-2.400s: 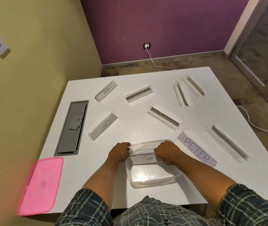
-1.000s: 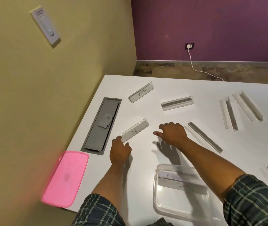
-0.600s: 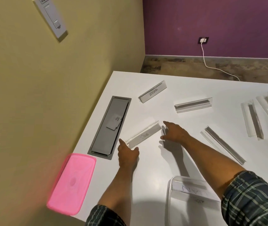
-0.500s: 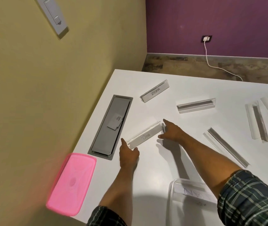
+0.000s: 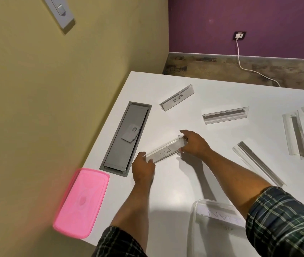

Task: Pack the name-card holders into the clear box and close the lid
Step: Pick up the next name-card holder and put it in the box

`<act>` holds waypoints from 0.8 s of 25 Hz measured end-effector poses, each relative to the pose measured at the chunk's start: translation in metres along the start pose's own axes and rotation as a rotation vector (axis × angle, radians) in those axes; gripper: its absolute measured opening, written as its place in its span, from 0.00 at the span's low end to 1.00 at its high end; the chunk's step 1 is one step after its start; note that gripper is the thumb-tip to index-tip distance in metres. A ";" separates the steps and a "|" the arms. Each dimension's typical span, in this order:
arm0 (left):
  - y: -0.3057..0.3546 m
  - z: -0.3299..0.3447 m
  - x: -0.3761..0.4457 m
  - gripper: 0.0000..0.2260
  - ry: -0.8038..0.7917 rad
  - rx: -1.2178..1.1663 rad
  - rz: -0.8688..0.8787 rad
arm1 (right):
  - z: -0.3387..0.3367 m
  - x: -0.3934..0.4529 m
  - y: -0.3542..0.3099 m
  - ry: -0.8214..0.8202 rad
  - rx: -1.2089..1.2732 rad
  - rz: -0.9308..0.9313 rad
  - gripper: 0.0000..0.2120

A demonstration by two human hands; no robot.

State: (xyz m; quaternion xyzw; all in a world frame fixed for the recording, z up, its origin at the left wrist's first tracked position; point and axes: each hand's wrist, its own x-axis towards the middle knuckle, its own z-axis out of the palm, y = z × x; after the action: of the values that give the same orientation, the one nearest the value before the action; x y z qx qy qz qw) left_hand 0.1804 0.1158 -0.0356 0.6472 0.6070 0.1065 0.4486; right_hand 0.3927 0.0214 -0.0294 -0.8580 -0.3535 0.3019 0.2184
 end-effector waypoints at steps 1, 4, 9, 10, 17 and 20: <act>0.002 -0.001 -0.003 0.17 0.014 -0.004 0.004 | -0.003 -0.006 0.000 0.010 -0.091 -0.037 0.44; 0.010 -0.006 -0.016 0.15 0.054 -0.021 0.022 | -0.013 -0.028 0.001 0.039 -0.352 -0.144 0.40; 0.027 -0.012 -0.045 0.15 0.009 0.044 0.106 | -0.037 -0.074 0.013 0.115 -0.527 -0.233 0.32; 0.031 -0.013 -0.053 0.15 0.005 0.075 0.124 | -0.043 -0.084 0.016 0.123 -0.559 -0.246 0.31; 0.059 -0.004 -0.109 0.10 -0.096 0.150 0.314 | -0.083 -0.158 0.056 0.178 -0.856 -0.325 0.30; 0.070 0.006 -0.129 0.07 -0.196 0.181 0.389 | -0.096 -0.186 0.078 0.084 -0.821 -0.384 0.29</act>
State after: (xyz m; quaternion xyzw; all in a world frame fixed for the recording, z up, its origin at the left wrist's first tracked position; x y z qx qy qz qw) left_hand 0.2015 0.0092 0.0630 0.7970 0.4315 0.0728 0.4164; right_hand 0.3886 -0.1829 0.0614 -0.8039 -0.5876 0.0555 -0.0737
